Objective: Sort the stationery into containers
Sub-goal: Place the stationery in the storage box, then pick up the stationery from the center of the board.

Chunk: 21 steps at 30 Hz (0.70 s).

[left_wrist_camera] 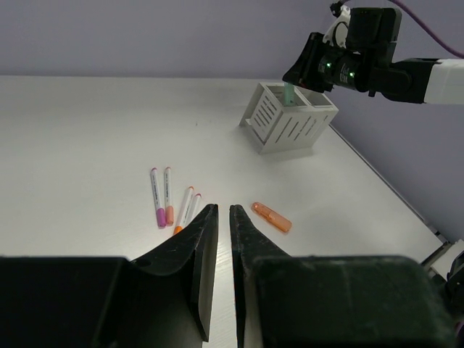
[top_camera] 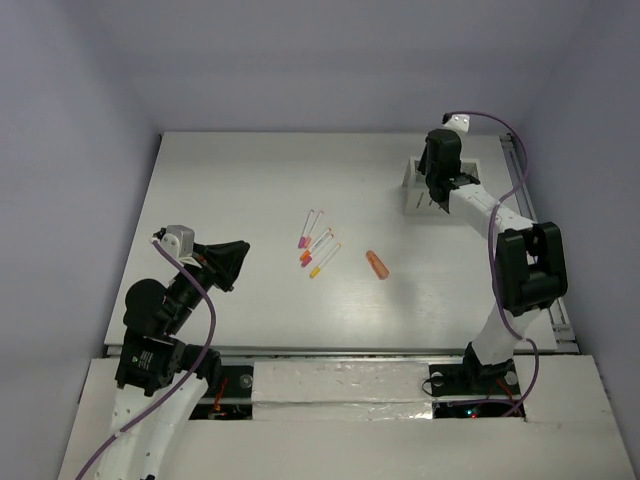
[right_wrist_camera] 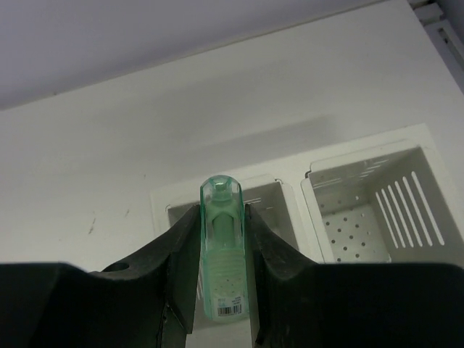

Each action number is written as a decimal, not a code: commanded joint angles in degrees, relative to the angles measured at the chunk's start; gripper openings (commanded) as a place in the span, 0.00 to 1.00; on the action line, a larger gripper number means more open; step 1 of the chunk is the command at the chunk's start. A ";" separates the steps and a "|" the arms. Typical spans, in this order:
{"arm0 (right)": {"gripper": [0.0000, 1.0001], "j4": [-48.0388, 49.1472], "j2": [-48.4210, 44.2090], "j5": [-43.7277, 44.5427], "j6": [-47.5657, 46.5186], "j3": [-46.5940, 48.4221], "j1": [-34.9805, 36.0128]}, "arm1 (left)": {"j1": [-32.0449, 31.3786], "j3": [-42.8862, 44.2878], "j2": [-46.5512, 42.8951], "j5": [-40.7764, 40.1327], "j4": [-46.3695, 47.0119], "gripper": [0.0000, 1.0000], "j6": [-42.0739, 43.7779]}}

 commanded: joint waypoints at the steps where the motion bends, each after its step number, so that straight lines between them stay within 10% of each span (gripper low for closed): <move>1: 0.31 4.71 -3.73 -0.40 2.46 -2.33 -0.40 | -0.31 0.68 0.73 0.88 3.31 0.09 0.18; 7: 0.69 3.92 -7.77 -1.27 3.16 -3.56 -0.40 | -0.31 0.68 0.91 1.06 3.48 0.09 0.09; 12: 0.69 2.87 -16.45 -5.75 5.09 -6.55 -0.40 | -0.31 0.68 1.00 1.15 3.40 0.09 0.18; 15: 0.07 1.82 -23.13 -15.48 6.15 -12.25 1.34 | -0.31 0.68 0.65 1.15 3.48 0.09 0.09; 21: 0.00 -2.92 -28.35 -28.78 6.15 -22.63 12.41 | -0.31 0.68 0.73 0.10 3.13 0.08 -0.17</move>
